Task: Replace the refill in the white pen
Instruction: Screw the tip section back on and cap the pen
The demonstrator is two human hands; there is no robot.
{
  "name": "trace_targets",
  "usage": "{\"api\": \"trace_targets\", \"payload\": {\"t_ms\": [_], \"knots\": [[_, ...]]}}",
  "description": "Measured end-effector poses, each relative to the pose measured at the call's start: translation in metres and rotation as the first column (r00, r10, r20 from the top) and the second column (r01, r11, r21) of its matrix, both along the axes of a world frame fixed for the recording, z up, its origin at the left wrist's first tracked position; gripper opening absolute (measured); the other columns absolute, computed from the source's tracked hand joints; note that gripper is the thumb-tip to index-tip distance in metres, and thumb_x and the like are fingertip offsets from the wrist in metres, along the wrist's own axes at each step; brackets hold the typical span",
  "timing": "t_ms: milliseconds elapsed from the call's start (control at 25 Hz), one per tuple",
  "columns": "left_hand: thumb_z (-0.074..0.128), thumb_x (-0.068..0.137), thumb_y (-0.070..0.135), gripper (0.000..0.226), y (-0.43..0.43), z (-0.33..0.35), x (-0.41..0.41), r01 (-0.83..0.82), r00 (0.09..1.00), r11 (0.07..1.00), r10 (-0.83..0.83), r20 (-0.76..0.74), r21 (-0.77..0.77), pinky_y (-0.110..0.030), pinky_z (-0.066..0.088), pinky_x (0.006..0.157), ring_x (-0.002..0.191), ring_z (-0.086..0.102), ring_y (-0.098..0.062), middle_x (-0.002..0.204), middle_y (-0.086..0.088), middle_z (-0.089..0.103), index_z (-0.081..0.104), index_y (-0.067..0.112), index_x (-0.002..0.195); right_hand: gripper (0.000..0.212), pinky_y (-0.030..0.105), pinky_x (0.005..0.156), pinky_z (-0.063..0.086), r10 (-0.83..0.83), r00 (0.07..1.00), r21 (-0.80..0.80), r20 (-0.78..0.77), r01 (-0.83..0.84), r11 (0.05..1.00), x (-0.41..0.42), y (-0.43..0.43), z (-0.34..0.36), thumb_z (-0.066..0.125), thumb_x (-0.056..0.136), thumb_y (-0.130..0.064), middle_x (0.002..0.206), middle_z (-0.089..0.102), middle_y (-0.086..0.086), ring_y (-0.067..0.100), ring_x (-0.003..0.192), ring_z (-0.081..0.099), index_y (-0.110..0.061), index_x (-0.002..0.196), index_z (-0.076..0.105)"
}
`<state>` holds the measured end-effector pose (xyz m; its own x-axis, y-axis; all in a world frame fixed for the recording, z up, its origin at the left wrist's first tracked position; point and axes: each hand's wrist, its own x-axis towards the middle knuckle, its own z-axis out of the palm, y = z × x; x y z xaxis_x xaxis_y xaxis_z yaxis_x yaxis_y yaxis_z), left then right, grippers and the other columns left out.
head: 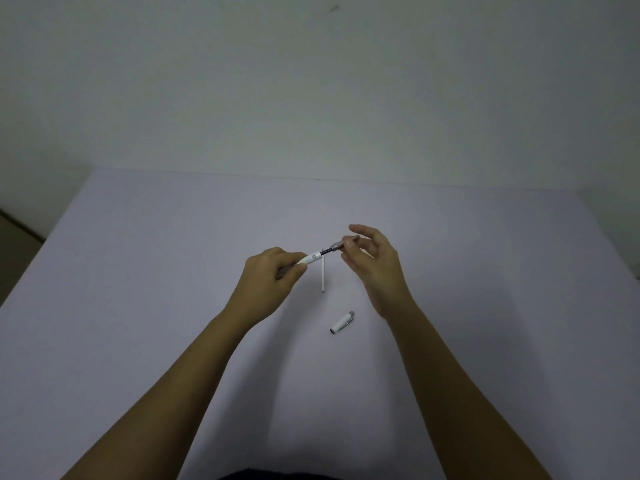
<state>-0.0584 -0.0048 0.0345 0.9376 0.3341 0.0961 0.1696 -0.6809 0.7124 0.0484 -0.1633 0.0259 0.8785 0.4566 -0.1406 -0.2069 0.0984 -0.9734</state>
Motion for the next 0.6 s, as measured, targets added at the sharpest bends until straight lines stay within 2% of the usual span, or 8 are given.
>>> {"api": "trace_targets", "payload": {"t_ms": [80, 200, 320, 400, 520, 600], "knots": [[0.054, 0.090, 0.023, 0.019, 0.002, 0.003, -0.002, 0.038, 0.999, 0.999, -0.038, -0.014, -0.007, -0.008, 0.032, 0.054, 0.060, 0.049, -0.002, 0.060, 0.012, 0.050, 0.068, 0.024, 0.103, 0.014, 0.028, 0.083, 0.052, 0.046, 0.994, -0.080, 0.104, -0.037, 0.996, -0.002, -0.005, 0.002, 0.064, 0.084, -0.014, 0.089, 0.068, -0.005, 0.011, 0.088, 0.067, -0.027, 0.088, 0.066], [0.053, 0.091, 0.025, 0.019, 0.002, 0.009, -0.005, 0.071, 0.997, 0.996, -0.071, 0.002, -0.050, -0.004, 0.034, 0.057, 0.067, 0.051, 0.003, 0.065, 0.013, 0.056, 0.068, 0.025, 0.104, 0.012, 0.031, 0.081, 0.052, 0.113, 0.968, -0.213, 0.224, -0.065, 0.975, -0.005, -0.011, 0.005, 0.066, 0.081, -0.015, 0.091, 0.070, -0.003, 0.014, 0.089, 0.067, -0.026, 0.081, 0.065], [0.053, 0.091, 0.027, 0.017, 0.005, 0.015, -0.005, 0.086, 0.996, 0.990, -0.086, 0.003, -0.115, -0.008, 0.037, 0.056, 0.065, 0.051, 0.001, 0.074, 0.008, 0.063, 0.068, 0.027, 0.099, 0.018, 0.018, 0.077, 0.051, 0.172, 0.941, -0.220, 0.291, -0.109, 0.969, -0.007, -0.015, 0.011, 0.067, 0.080, -0.009, 0.091, 0.073, -0.005, 0.013, 0.086, 0.069, -0.027, 0.079, 0.066], [0.053, 0.092, 0.027, 0.016, 0.007, 0.020, -0.006, 0.118, 0.993, 0.983, -0.120, 0.000, -0.141, -0.008, 0.037, 0.055, 0.059, 0.048, 0.001, 0.071, 0.011, 0.062, 0.068, 0.029, 0.095, 0.018, 0.013, 0.076, 0.050, 0.194, 0.907, -0.229, 0.373, -0.113, 0.967, -0.007, -0.017, 0.015, 0.067, 0.080, -0.005, 0.088, 0.072, -0.006, 0.009, 0.085, 0.070, -0.023, 0.083, 0.067], [0.053, 0.091, 0.024, 0.016, 0.007, 0.026, -0.007, 0.172, 0.985, 0.983, -0.171, 0.036, -0.056, -0.010, 0.036, 0.058, 0.062, 0.048, -0.003, 0.063, 0.010, 0.054, 0.068, 0.028, 0.097, 0.009, 0.008, 0.069, 0.046, 0.236, 0.823, -0.328, 0.517, -0.065, 0.943, -0.010, -0.016, 0.020, 0.066, 0.083, -0.010, 0.078, 0.068, -0.011, 0.005, 0.073, 0.065, -0.017, 0.086, 0.069], [0.054, 0.091, 0.021, 0.016, 0.006, 0.028, -0.009, 0.186, 0.980, 0.983, -0.185, 0.075, 0.003, -0.010, 0.036, 0.059, 0.064, 0.048, -0.005, 0.062, 0.008, 0.052, 0.067, 0.026, 0.098, 0.007, 0.012, 0.060, 0.042, 0.254, 0.769, -0.391, 0.587, -0.005, 0.920, -0.010, -0.013, 0.023, 0.061, 0.086, -0.014, 0.069, 0.063, -0.009, 0.010, 0.064, 0.058, -0.014, 0.083, 0.068]]}}
